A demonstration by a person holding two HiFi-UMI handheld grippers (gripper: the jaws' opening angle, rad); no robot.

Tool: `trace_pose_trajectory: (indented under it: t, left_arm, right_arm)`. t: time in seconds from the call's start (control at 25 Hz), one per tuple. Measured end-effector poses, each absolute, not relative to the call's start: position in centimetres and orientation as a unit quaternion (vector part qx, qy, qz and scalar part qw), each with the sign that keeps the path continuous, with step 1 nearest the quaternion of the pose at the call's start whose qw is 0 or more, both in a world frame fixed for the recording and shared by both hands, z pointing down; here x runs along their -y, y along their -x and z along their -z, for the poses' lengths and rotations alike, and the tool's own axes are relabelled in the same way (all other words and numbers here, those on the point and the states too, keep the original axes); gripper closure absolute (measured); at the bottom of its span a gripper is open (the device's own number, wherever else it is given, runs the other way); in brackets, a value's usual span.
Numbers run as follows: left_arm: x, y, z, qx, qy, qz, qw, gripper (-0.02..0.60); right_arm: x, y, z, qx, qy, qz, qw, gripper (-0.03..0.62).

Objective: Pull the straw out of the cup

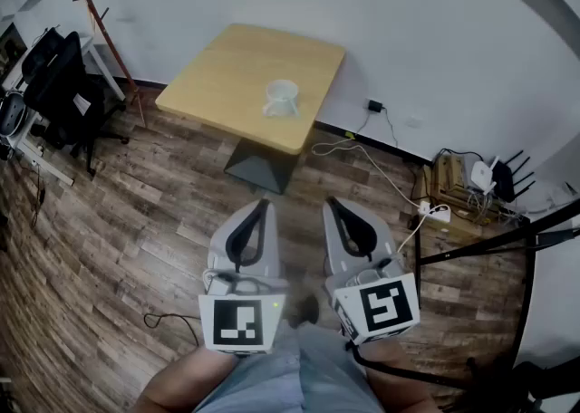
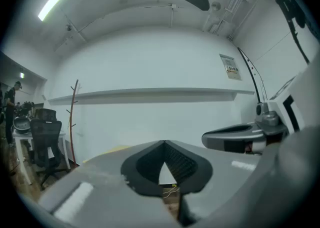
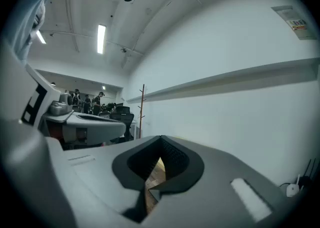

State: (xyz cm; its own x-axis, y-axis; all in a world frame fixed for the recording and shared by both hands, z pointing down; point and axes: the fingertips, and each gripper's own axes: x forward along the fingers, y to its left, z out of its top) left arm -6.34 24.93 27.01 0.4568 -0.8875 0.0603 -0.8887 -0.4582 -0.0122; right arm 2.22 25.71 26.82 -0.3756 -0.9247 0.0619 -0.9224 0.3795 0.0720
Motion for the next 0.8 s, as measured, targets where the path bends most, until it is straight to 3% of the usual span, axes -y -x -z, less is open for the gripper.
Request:
trace_pose_trajectory:
  t: [0.8]
  left_arm:
    - [-24.8, 4.1, -27.6, 0.555, -0.830, -0.059, 0.003, 0.561]
  right_arm:
    - [-25.2, -4.8, -28.4, 0.860, -0.509, -0.029, 0.036, 0.588]
